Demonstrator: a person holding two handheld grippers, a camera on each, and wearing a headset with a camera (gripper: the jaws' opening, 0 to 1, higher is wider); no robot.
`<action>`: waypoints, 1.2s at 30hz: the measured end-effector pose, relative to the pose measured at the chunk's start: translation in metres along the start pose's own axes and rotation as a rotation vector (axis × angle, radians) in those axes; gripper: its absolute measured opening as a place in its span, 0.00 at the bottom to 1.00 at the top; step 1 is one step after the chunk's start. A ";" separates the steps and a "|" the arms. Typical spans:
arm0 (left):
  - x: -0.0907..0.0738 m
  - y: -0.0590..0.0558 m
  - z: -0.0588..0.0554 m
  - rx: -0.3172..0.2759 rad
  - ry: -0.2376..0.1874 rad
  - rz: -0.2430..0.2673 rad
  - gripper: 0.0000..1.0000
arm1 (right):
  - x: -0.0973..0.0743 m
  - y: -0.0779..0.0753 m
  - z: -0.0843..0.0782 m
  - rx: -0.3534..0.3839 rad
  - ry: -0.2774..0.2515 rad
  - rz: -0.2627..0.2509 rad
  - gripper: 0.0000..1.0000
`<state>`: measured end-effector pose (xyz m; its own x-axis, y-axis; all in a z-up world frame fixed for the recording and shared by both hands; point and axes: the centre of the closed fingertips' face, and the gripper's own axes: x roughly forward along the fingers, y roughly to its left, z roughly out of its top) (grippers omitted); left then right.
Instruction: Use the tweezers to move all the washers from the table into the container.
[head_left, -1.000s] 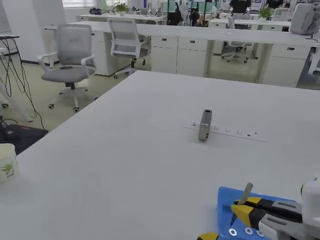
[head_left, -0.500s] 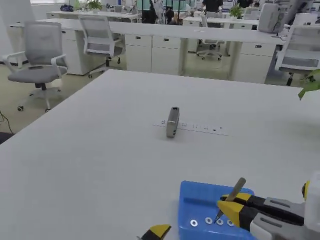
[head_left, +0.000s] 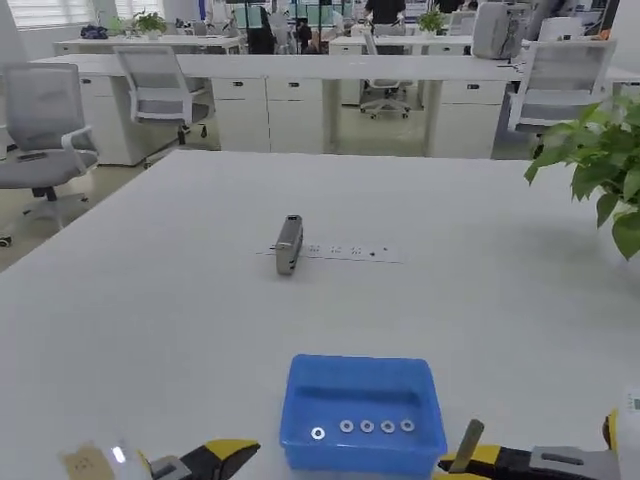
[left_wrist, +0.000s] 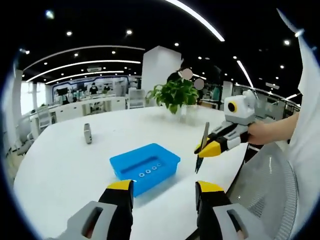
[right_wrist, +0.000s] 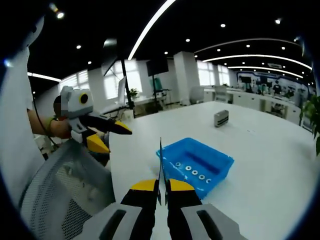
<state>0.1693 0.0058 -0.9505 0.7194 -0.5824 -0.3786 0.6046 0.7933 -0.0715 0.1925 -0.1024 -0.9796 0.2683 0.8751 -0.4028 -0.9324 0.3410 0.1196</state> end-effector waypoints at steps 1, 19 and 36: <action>0.001 0.000 0.004 -0.003 -0.002 0.003 0.44 | -0.001 0.002 -0.004 -0.008 0.011 0.009 0.03; 0.031 -0.064 0.032 0.050 0.101 -0.266 0.12 | 0.008 0.030 -0.036 -0.098 0.130 0.070 0.03; 0.034 -0.093 0.033 0.152 0.218 -0.425 0.10 | 0.011 0.044 -0.018 -0.148 0.060 0.131 0.03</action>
<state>0.1491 -0.0938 -0.9266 0.3205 -0.7848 -0.5303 0.8834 0.4498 -0.1317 0.1500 -0.0833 -0.9951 0.1315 0.8849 -0.4468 -0.9850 0.1673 0.0414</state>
